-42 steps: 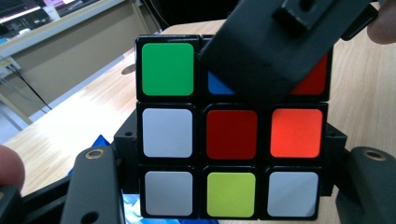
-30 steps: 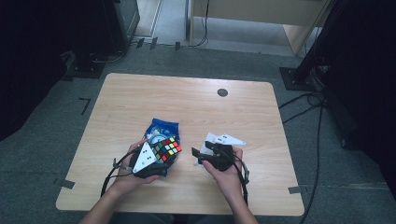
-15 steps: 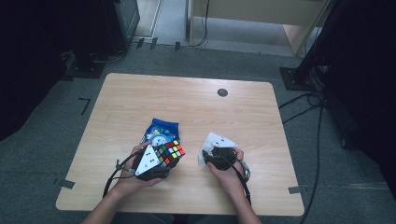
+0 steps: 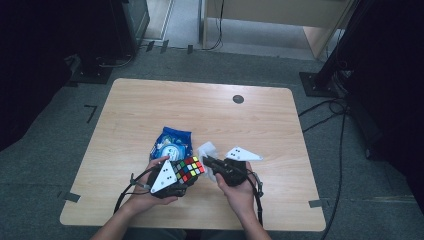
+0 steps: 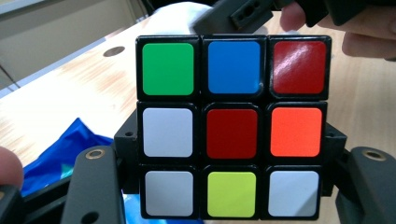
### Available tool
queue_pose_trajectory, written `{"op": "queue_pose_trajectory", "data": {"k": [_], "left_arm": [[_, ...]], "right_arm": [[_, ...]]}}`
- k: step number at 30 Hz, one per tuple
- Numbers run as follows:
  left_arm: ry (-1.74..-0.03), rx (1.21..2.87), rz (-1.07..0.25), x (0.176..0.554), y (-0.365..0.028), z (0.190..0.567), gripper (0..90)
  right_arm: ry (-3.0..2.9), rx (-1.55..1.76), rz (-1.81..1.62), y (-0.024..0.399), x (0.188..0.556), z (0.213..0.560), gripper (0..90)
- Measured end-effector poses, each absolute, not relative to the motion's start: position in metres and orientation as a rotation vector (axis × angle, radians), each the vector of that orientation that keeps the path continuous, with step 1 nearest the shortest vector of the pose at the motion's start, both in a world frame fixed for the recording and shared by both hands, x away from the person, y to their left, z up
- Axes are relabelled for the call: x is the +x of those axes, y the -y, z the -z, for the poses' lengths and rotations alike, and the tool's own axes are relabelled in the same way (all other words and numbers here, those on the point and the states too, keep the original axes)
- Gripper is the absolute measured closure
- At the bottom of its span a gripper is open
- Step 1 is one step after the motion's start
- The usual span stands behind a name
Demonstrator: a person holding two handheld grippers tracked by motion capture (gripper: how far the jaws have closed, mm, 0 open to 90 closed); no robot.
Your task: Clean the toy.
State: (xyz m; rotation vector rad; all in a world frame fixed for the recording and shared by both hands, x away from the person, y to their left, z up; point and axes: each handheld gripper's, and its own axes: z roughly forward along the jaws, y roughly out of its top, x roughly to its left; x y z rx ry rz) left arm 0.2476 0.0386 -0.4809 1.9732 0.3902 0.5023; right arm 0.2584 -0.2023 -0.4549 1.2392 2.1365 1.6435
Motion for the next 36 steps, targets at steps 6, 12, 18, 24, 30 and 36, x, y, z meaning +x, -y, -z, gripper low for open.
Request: {"op": "queue_pose_trajectory", "data": {"k": [6, 12, 18, 24, 30, 36], "left_arm": [[-0.374, 1.993, -0.496, 0.245, -0.035, 0.482, 33.8], [-0.369, 1.986, -0.502, 0.244, -0.033, 0.483, 33.8], [-0.363, 1.961, -0.519, 0.245, -0.042, 0.477, 33.9], [-0.364, 1.952, -0.532, 0.246, -0.046, 0.474, 34.0], [-0.393, 1.877, -0.518, 0.250, -0.058, 0.464, 34.0], [-0.435, 1.829, -0.528, 0.254, -0.068, 0.458, 33.9]], "right_arm": [[-2.129, 1.234, -1.740, 0.189, 0.249, 0.453, 88.6], [-2.211, 1.152, -1.919, 0.176, 0.241, 0.442, 87.9], [-2.240, 1.107, -1.937, 0.179, 0.240, 0.439, 87.2], [-2.202, 1.207, -1.969, 0.195, 0.250, 0.448, 86.5], [-2.077, 1.463, -1.763, 0.214, 0.266, 0.474, 86.0], [-2.080, 1.418, -1.730, 0.200, 0.267, 0.478, 71.6]]}}
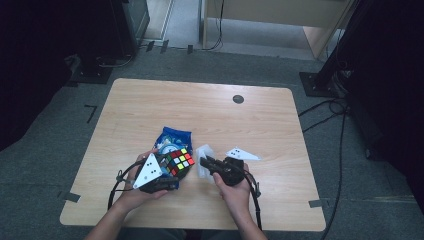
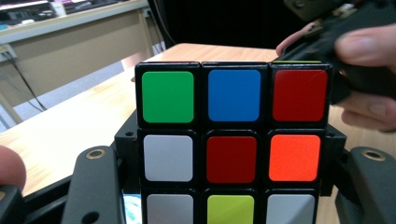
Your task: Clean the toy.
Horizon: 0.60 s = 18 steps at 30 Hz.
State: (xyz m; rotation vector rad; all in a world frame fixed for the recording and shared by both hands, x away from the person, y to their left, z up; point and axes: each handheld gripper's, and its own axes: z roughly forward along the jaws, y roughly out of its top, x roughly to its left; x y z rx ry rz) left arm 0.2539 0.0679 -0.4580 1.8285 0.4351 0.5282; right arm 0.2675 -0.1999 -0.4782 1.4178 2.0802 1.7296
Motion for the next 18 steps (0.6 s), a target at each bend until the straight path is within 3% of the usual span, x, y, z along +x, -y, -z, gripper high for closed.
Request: {"op": "queue_pose_trajectory", "data": {"k": [2, 8, 13, 18], "left_arm": [[-0.446, 1.819, -0.538, 0.255, -0.071, 0.457, 34.0], [-0.452, 1.831, -0.573, 0.255, -0.070, 0.460, 33.9], [-0.408, 1.865, -0.606, 0.247, -0.054, 0.464, 33.9], [-0.381, 1.873, -0.623, 0.241, -0.047, 0.465, 34.0]], "right_arm": [[-2.032, 1.341, -1.687, 0.188, 0.263, 0.468, 49.5], [-1.902, 1.371, -1.801, 0.193, 0.254, 0.448, 38.9], [-1.987, 1.351, -1.842, 0.167, 0.240, 0.428, 22.9], [-2.060, 1.418, -1.728, 0.152, 0.238, 0.435, 21.7]]}}
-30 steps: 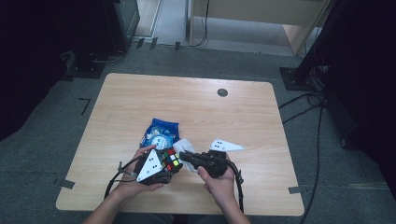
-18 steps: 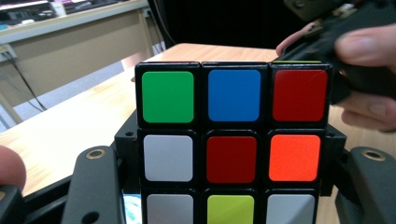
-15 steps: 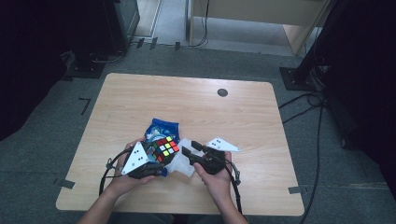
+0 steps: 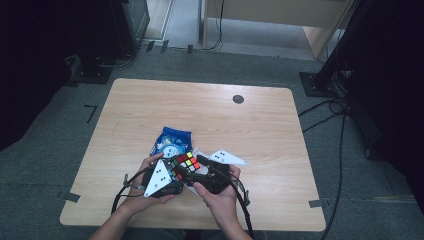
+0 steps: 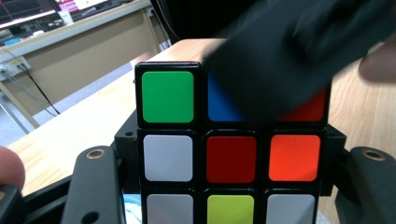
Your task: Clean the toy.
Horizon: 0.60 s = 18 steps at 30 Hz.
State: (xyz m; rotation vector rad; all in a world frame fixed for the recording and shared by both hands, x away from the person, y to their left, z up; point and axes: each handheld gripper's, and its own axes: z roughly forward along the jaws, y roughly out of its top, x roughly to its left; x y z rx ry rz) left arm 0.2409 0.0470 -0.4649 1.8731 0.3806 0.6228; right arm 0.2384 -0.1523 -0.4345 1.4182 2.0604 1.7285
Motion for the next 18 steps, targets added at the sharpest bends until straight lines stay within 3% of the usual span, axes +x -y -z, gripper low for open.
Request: {"op": "queue_pose_trajectory", "data": {"k": [6, 10, 14, 18], "left_arm": [[-0.390, 1.878, -0.629, 0.241, -0.046, 0.466, 33.8], [-0.424, 1.889, -0.589, 0.244, -0.043, 0.469, 32.5], [-0.431, 1.888, -0.566, 0.245, -0.042, 0.467, 21.0], [-0.453, 1.882, -0.564, 0.248, -0.044, 0.466, 17.3]], "right_arm": [[-2.098, 1.491, -1.755, 0.150, 0.239, 0.440, 34.1], [-2.096, 1.515, -1.726, 0.152, 0.241, 0.442, 34.5], [-2.036, 1.524, -1.723, 0.162, 0.242, 0.440, 34.5], [-1.942, 1.524, -1.707, 0.180, 0.245, 0.434, 34.5]]}}
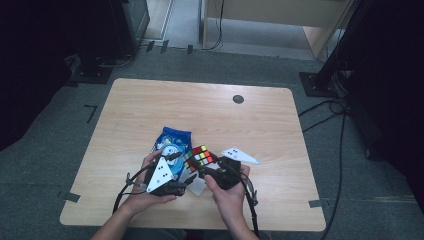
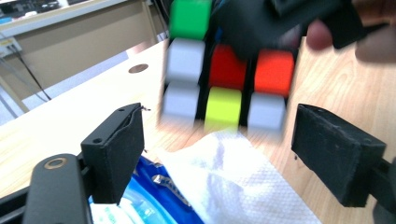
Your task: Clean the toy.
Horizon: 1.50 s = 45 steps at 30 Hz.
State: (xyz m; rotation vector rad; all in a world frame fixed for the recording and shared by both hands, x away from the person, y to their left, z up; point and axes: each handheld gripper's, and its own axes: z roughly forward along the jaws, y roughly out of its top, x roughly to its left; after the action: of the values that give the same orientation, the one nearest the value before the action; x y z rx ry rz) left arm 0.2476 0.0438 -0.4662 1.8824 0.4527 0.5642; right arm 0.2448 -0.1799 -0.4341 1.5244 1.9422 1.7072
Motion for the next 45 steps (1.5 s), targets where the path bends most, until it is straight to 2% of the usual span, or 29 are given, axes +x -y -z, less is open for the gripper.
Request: {"op": "queue_pose_trajectory", "data": {"k": [4, 7, 15, 31, 34, 35, 36, 40, 42, 43, 44, 45], "left_arm": [[-0.494, 1.872, -0.555, 0.251, -0.050, 0.465, 15.8], [-0.531, 1.864, -0.547, 0.255, -0.058, 0.466, 15.7], [-0.677, 1.809, -0.574, 0.266, -0.085, 0.460, 15.7], [-0.852, 1.740, -0.563, 0.284, -0.116, 0.458, 15.8], [-0.858, 1.739, -0.562, 0.285, -0.118, 0.459, 15.8], [-0.858, 1.739, -0.567, 0.285, -0.119, 0.458, 15.7], [-0.859, 1.742, -0.573, 0.285, -0.121, 0.458, 15.7], [-0.897, 1.728, -0.584, 0.287, -0.133, 0.456, 15.2], [-0.931, 1.710, -0.571, 0.289, -0.144, 0.456, 15.1], [-0.947, 1.710, -0.572, 0.290, -0.149, 0.456, 15.1], [-0.966, 1.703, -0.575, 0.290, -0.154, 0.456, 15.0], [-0.981, 1.695, -0.571, 0.291, -0.159, 0.457, 15.0]], "right_arm": [[-1.839, 1.490, -1.526, 0.205, 0.255, 0.436, 34.4], [-1.792, 1.497, -1.305, 0.224, 0.271, 0.455, 34.4], [-1.792, 1.510, -1.053, 0.235, 0.294, 0.491, 34.4], [-1.818, 1.500, -0.981, 0.245, 0.301, 0.507, 33.5], [-1.824, 1.500, -0.969, 0.245, 0.301, 0.509, 29.0], [-1.830, 1.491, -0.983, 0.245, 0.301, 0.509, 24.8], [-1.825, 1.480, -1.024, 0.246, 0.299, 0.503, 16.6], [-1.795, 1.496, -1.092, 0.252, 0.291, 0.485, 13.7], [-1.739, 1.482, -1.118, 0.269, 0.278, 0.464, 8.7], [-1.739, 1.482, -1.118, 0.269, 0.278, 0.464, 8.7], [-1.719, 1.495, -1.174, 0.287, 0.270, 0.456, 2.7], [-1.719, 1.495, -1.174, 0.287, 0.270, 0.456, 2.7]]}}
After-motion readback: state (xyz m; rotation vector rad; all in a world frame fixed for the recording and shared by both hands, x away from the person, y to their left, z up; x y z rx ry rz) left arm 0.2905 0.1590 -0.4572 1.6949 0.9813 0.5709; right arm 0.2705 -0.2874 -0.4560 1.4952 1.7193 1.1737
